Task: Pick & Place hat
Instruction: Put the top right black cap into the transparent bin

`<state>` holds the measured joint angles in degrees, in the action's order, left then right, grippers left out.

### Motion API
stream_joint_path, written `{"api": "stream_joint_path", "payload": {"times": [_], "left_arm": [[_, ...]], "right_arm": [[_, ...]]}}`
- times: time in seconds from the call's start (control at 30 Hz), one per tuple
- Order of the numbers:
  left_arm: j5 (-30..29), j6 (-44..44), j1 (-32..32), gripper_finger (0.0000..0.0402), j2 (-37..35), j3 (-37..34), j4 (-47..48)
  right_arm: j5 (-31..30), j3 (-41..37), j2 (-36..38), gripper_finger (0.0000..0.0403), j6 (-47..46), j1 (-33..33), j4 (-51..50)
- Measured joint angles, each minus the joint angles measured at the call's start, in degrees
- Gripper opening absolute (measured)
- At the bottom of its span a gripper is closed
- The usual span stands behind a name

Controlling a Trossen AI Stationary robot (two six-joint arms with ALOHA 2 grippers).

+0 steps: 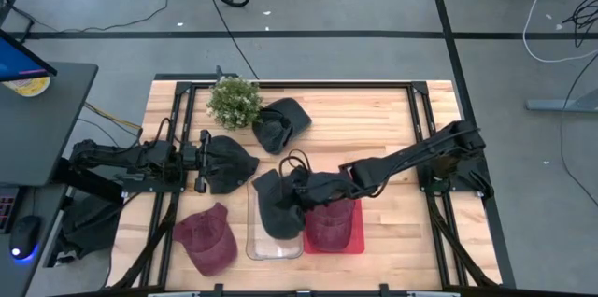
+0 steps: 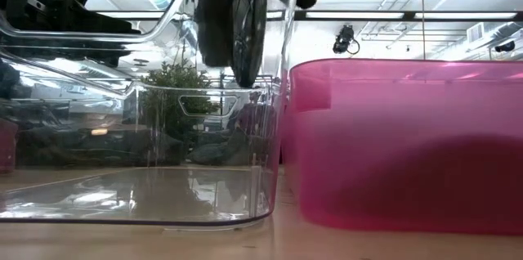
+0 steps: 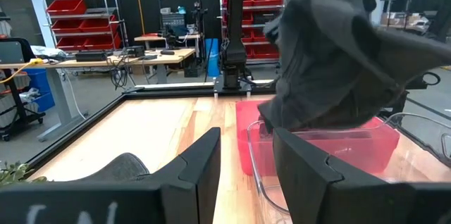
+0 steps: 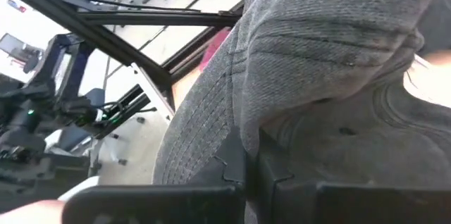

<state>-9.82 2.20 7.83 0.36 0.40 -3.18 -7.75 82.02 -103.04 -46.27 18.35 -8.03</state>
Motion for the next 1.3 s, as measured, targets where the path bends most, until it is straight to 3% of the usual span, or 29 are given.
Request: {"api": "stream_joint_path", "payload": {"times": [0.4, 1.1, 1.3], "left_arm": [[0.0, -0.02, 0.0, 0.0135, 0.0, 0.0, 0.02], [0.02, 0.0, -0.01, 0.0135, 0.0, -0.01, 0.0], [0.02, 0.0, -0.01, 0.0135, 0.0, -0.01, 0.0]], "right_arm": [[-0.85, 0.09, -0.99, 0.0007, 1.33, 0.41, -3.67], [-1.95, 0.09, -0.99, 0.0104, 3.72, 0.63, -3.99], [-0.47, 0.09, -0.99, 0.0133, 9.4, 0.61, -4.0]]}}
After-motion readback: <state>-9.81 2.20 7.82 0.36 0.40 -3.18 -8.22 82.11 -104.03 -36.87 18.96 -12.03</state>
